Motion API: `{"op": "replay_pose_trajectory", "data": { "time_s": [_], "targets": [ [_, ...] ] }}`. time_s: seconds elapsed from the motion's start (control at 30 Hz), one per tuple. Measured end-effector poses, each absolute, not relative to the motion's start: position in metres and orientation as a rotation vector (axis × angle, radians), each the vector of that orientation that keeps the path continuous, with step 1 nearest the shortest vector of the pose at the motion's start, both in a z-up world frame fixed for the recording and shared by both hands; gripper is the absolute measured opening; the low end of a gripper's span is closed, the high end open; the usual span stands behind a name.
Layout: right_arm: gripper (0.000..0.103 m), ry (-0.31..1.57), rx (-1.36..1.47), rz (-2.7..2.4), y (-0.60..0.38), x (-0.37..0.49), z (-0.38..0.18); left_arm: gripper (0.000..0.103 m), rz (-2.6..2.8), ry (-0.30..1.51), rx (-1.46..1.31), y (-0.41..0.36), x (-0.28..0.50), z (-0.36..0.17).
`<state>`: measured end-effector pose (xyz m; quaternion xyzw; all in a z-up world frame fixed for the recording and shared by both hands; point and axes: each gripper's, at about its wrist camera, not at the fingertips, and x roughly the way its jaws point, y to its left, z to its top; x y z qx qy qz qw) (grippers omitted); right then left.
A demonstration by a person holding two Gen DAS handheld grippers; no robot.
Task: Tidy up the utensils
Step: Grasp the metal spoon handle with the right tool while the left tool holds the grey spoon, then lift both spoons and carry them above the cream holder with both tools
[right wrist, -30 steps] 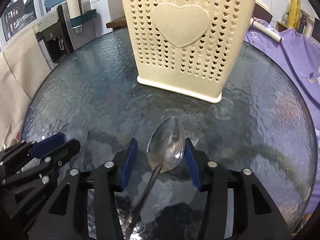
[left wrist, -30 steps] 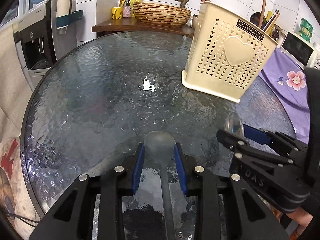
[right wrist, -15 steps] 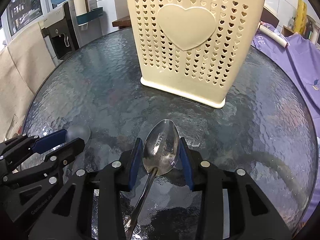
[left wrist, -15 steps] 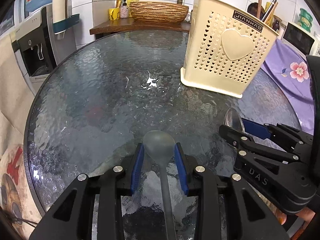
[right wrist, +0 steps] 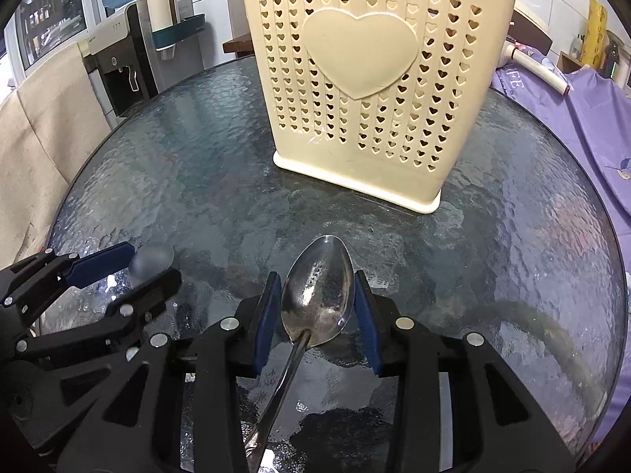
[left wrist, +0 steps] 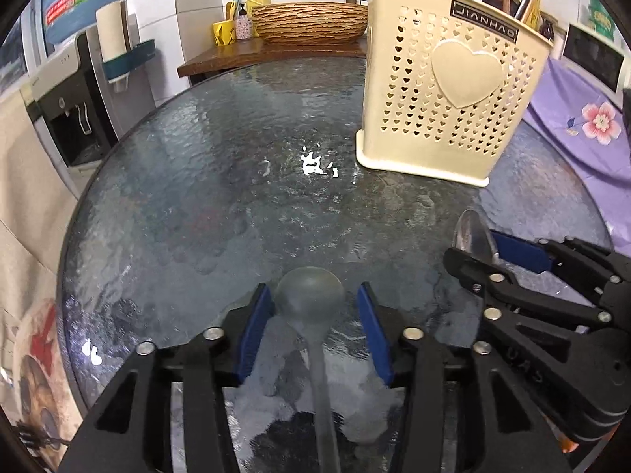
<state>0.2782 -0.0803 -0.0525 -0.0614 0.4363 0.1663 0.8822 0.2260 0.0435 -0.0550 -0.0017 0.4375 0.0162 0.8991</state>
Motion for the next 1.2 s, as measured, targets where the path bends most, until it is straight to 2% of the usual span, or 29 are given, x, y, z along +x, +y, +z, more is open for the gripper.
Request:
{"op": "replay_pose_trajectory", "data": {
  "time_s": [0.07,0.4,0.87,1.2],
  "targets": [
    [0.038,0.911,-0.126,0.350,-0.080,0.278,-0.052,0.036,0.032,0.901,0.002,0.043,0.228,-0.055],
    [0.038,0.870,-0.076,0.395,-0.097,0.273,-0.042,0.035,0.004,0.865,-0.038,0.047,0.228,-0.043],
    [0.038,0.722,-0.008,0.486,-0.139,0.243,0.028,0.035,-0.123,0.687,-0.086,0.043,0.201,0.026],
    [0.037,0.687,-0.027,0.515,-0.149,0.224,0.053,0.035,-0.170,0.651,-0.089,0.038,0.193,0.041]
  ]
}}
